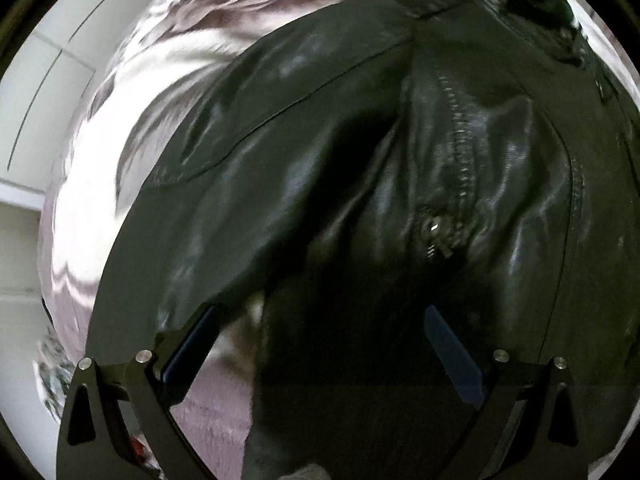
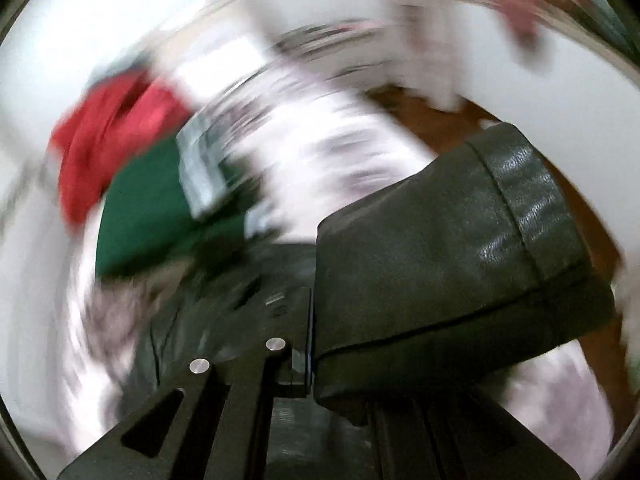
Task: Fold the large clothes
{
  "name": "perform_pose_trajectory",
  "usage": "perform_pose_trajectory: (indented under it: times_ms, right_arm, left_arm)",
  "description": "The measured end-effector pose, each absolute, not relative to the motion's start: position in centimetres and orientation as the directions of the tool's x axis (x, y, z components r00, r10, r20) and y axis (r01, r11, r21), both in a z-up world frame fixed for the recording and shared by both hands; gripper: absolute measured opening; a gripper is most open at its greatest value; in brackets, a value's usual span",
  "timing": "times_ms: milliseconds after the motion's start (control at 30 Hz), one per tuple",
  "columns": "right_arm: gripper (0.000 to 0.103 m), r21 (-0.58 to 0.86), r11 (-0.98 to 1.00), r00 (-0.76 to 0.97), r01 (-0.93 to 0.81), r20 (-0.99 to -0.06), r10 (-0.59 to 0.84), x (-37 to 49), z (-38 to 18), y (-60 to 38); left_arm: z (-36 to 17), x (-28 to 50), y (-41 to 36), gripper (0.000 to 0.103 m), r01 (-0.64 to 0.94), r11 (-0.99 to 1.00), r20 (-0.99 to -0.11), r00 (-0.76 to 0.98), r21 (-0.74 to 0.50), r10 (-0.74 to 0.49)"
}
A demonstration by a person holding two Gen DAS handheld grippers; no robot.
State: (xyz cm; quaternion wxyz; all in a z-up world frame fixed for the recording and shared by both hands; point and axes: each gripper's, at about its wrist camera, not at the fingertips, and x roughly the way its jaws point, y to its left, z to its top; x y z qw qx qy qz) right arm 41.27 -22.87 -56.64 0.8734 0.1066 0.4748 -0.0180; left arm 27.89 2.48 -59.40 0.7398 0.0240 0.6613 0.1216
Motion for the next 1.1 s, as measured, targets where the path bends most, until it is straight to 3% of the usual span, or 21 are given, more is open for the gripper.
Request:
perform_pose_trajectory:
  times_ms: [133, 267, 300, 333, 367, 400, 433, 533, 633, 733, 767, 833, 967, 1100]
  right_arm:
    - [0.005, -0.046, 0.972, 0.446, -0.229, -0.893, 0.063, 43.1, -63.1, -7.9]
    - [0.007, -0.118, 0.904, 0.364, -0.412, -0.931, 0.044, 41.0, -67.6, -2.0]
    - [0.014, -0.087, 0.902, 0.328, -0.423, -0.942, 0.063, 40.5, -67.9, -1.6]
    - [0.029, -0.024, 0.907, 0.285, -0.421, -0.953, 0.107, 40.0, -67.8, -1.9]
    - [0.039, 0.059, 0.914, 0.234, -0.401, -0.958, 0.165, 39.6, -67.5, -2.6]
    - [0.055, 0.140, 0.923, 0.190, -0.358, -0.957, 0.219, 39.1, -66.9, -3.8]
    - [0.059, 0.190, 0.929, 0.176, -0.319, -0.951, 0.255, 38.7, -66.2, -5.1]
    - [0.060, 0.382, 0.921, 0.206, -0.080, -0.898, 0.390, 36.0, -63.2, -12.8]
    - [0.060, 0.393, 0.897, 0.249, 0.202, -0.907, 0.341, 33.0, -63.1, -21.5]
    - [0.060, 0.332, 0.858, 0.181, 0.391, -0.942, 0.282, 30.3, -66.4, -27.0]
    - [0.059, 0.337, 0.842, 0.163, 0.421, -0.942, 0.295, 29.6, -67.6, -28.2]
    - [0.043, 0.384, 0.775, 0.145, 0.502, -0.921, 0.362, 28.3, -70.3, -30.4]
    - [0.031, 0.464, 0.646, 0.297, 0.606, -0.885, 0.358, 26.9, -70.9, -33.7]
    - [0.002, 0.418, 0.594, 0.313, 0.688, -0.909, 0.276, 24.6, -72.1, -35.5]
  left_arm:
    - [-59.0, 26.3, 4.4, 0.103, -0.166, 0.969, -0.974, 0.101, 0.186, 0.204]
    - [-58.9, 24.8, 5.8, 0.103, -0.148, 0.969, -0.971, 0.108, 0.196, 0.213]
    - [-58.8, 24.8, 6.0, 0.103, -0.142, 0.970, -0.971, 0.109, 0.198, 0.214]
    - [-58.8, 24.6, 6.3, 0.103, -0.137, 0.970, -0.970, 0.111, 0.201, 0.216]
    - [-58.9, 24.3, 6.5, 0.103, -0.130, 0.970, -0.969, 0.111, 0.205, 0.219]
    - [-58.9, 24.2, 6.8, 0.103, -0.126, 0.971, -0.970, 0.110, 0.203, 0.217]
    - [-58.8, 24.2, 7.1, 0.103, -0.123, 0.973, -0.971, 0.110, 0.197, 0.211]
    - [-58.1, 25.1, 7.4, 0.103, -0.112, 0.977, -0.974, 0.111, 0.184, 0.196]
    - [-57.0, 26.1, 7.3, 0.103, -0.111, 0.980, -0.974, 0.137, 0.164, 0.179]
    - [-55.6, 28.8, 6.3, 0.103, -0.106, 0.987, -0.972, 0.188, 0.125, 0.143]
    - [-55.3, 30.0, 5.7, 0.103, -0.098, 0.989, -0.968, 0.211, 0.114, 0.133]
    - [-54.8, 32.4, 4.4, 0.103, -0.076, 0.993, -0.963, 0.246, 0.092, 0.108]
    - [-54.8, 37.0, 1.5, 0.103, -0.028, 0.997, -0.951, 0.300, 0.069, 0.074]
    - [-58.0, 40.8, 0.8, 0.103, -0.022, 0.995, -0.960, 0.259, 0.101, 0.104]
